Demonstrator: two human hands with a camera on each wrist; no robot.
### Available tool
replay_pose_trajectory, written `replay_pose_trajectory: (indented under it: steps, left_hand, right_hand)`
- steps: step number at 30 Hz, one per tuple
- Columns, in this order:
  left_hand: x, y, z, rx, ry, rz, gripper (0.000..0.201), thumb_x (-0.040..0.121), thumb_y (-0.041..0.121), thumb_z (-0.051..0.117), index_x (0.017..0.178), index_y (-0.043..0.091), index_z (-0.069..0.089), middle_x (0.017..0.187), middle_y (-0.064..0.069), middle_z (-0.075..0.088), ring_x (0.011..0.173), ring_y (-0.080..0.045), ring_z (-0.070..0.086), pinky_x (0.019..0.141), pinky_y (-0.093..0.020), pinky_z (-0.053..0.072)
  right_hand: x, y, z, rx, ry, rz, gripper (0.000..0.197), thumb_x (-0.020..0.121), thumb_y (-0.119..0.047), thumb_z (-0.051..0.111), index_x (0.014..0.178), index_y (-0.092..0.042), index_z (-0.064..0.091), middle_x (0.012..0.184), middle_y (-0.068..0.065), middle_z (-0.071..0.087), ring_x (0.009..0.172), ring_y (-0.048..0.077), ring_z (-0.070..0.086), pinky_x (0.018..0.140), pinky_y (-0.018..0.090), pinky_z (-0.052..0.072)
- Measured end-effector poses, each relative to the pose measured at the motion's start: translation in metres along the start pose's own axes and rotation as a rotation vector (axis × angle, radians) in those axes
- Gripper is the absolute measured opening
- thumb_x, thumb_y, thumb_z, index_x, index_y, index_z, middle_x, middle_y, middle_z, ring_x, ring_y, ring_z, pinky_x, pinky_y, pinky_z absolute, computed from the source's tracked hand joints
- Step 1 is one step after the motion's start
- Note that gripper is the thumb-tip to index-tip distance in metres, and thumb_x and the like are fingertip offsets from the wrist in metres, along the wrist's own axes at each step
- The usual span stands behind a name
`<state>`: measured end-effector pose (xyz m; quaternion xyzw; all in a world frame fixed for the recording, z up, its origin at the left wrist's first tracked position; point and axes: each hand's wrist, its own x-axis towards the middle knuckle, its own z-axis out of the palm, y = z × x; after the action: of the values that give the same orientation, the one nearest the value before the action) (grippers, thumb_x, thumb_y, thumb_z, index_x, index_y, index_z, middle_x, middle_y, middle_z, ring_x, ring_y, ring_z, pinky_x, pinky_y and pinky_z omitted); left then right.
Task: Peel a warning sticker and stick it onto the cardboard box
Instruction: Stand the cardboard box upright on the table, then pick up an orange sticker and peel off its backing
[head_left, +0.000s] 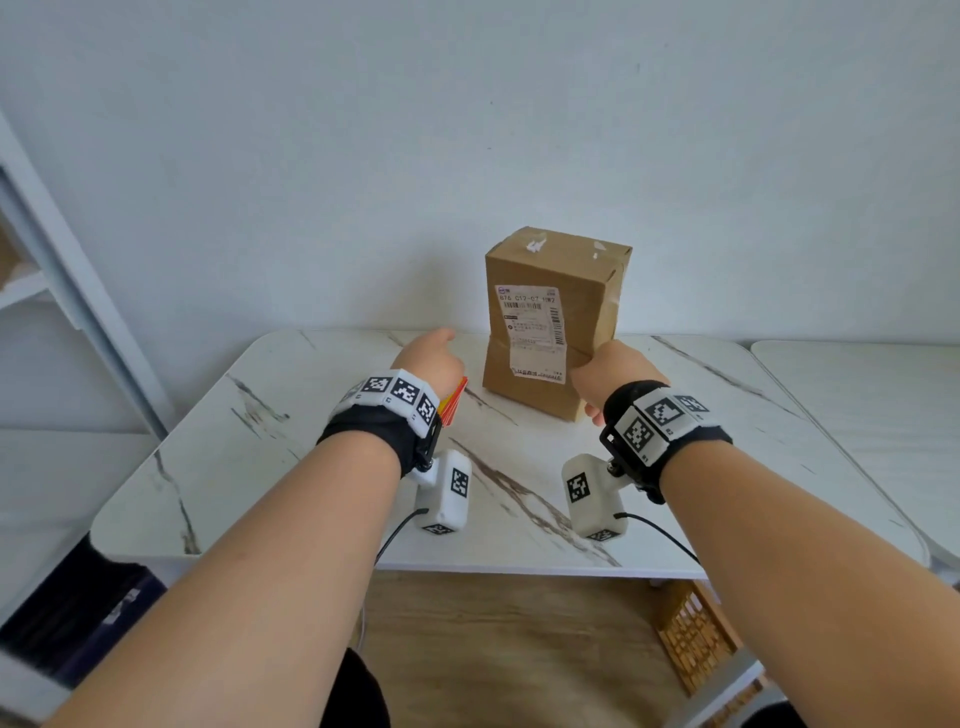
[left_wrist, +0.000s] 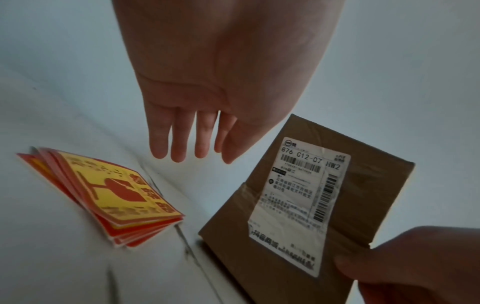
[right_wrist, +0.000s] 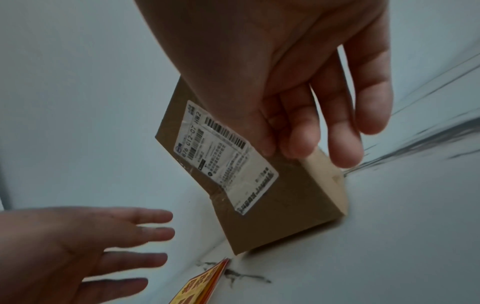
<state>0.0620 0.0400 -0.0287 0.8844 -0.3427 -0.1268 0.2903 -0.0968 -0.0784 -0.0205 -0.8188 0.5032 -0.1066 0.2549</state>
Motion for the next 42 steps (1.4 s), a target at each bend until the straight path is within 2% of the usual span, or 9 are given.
replay_pose_trajectory:
  steps: [5,8,11,18,24,29,32,34,42]
  left_hand:
    - [-0.002,0.034,0.014,0.010,-0.077,0.084,0.054,0.099,0.015,0.040,0.151,0.015,0.028,0.154,-0.008,0.038,0.137,-0.029,0.043,0.105,-0.034,0.038]
    - [-0.004,0.050,0.027,-0.022,-0.100,0.176,0.043,0.097,0.011,0.039,0.140,0.013,0.042,0.139,-0.013,0.054,0.123,-0.031,0.055,0.092,-0.034,0.044]
    - [0.000,0.055,0.037,-0.038,-0.102,0.146,0.048,0.094,0.012,0.041,0.142,0.016,0.039,0.134,-0.010,0.058,0.111,-0.034,0.061,0.078,-0.032,0.045]
    - [0.012,0.036,0.022,0.050,-0.074,0.055,0.055,0.096,0.008,0.039,0.150,0.015,0.031,0.151,-0.011,0.042,0.134,-0.031,0.046,0.108,-0.036,0.041]
    - [0.014,-0.020,-0.007,0.239,-0.005,-0.091,0.039,0.095,0.005,0.042,0.130,0.000,0.058,0.138,-0.018,0.055,0.127,-0.033,0.053,0.105,-0.036,0.041]
    - [0.013,-0.056,-0.016,0.422,-0.117,-0.157,0.040,0.096,0.006,0.040,0.132,0.002,0.058,0.139,-0.016,0.055,0.127,-0.032,0.053,0.107,-0.036,0.042]
    - [0.010,-0.065,-0.016,0.471,-0.152,-0.146,0.043,0.101,0.008,0.034,0.140,0.003,0.049,0.147,-0.016,0.047,0.134,-0.031,0.046,0.111,-0.036,0.037]
    - [0.011,-0.073,-0.013,0.467,-0.195,-0.148,0.042,0.102,0.010,0.034,0.141,0.002,0.048,0.146,-0.016,0.048,0.134,-0.030,0.047,0.110,-0.034,0.037]
    - [0.010,-0.078,-0.015,0.498,-0.261,-0.136,0.041,0.099,0.005,0.037,0.137,0.007,0.052,0.138,-0.015,0.053,0.126,-0.030,0.053,0.106,-0.033,0.041]
  right_hand:
    - [0.008,0.011,-0.008,-0.027,0.060,0.034,0.018,0.088,-0.014,0.044,0.071,-0.013,0.052,0.087,0.010,0.071,0.081,0.029,0.070,0.073,0.033,0.055]
    - [0.016,0.017,-0.012,-0.021,0.052,0.047,0.020,0.089,-0.012,0.043,0.073,-0.010,0.055,0.090,0.011,0.071,0.084,0.030,0.070,0.070,0.032,0.052]
    - [0.022,0.021,-0.014,0.044,0.021,0.056,0.025,0.091,-0.014,0.041,0.071,-0.010,0.054,0.093,0.014,0.072,0.085,0.032,0.071,0.081,0.040,0.058]
    - [0.018,0.007,-0.010,0.090,-0.057,-0.089,0.022,0.091,-0.018,0.046,0.093,-0.005,0.064,0.078,0.011,0.073,0.070,0.025,0.072,0.073,0.040,0.062]
    - [0.003,-0.039,0.026,0.065,-0.159,-0.291,0.026,0.095,-0.021,0.050,0.103,-0.004,0.068,0.102,0.014,0.071,0.090,0.026,0.065,0.080,0.035,0.054]
    - [-0.001,-0.072,0.064,-0.067,-0.242,-0.335,0.030,0.094,-0.025,0.052,0.115,-0.006,0.063,0.111,0.008,0.065,0.106,0.026,0.063,0.077,0.029,0.047]
    - [0.004,-0.084,0.082,-0.167,-0.286,-0.312,0.018,0.092,-0.022,0.053,0.084,-0.007,0.060,0.079,0.004,0.059,0.076,0.022,0.061,0.056,0.024,0.042]
    - [0.006,-0.089,0.091,-0.212,-0.278,-0.264,0.029,0.092,-0.020,0.054,0.066,-0.011,0.047,0.064,0.002,0.047,0.060,0.017,0.050,0.048,0.024,0.035]
    - [0.010,-0.100,0.106,-0.247,-0.254,-0.184,0.031,0.093,-0.015,0.053,0.064,-0.011,0.043,0.063,0.003,0.046,0.067,0.020,0.053,0.051,0.024,0.037]
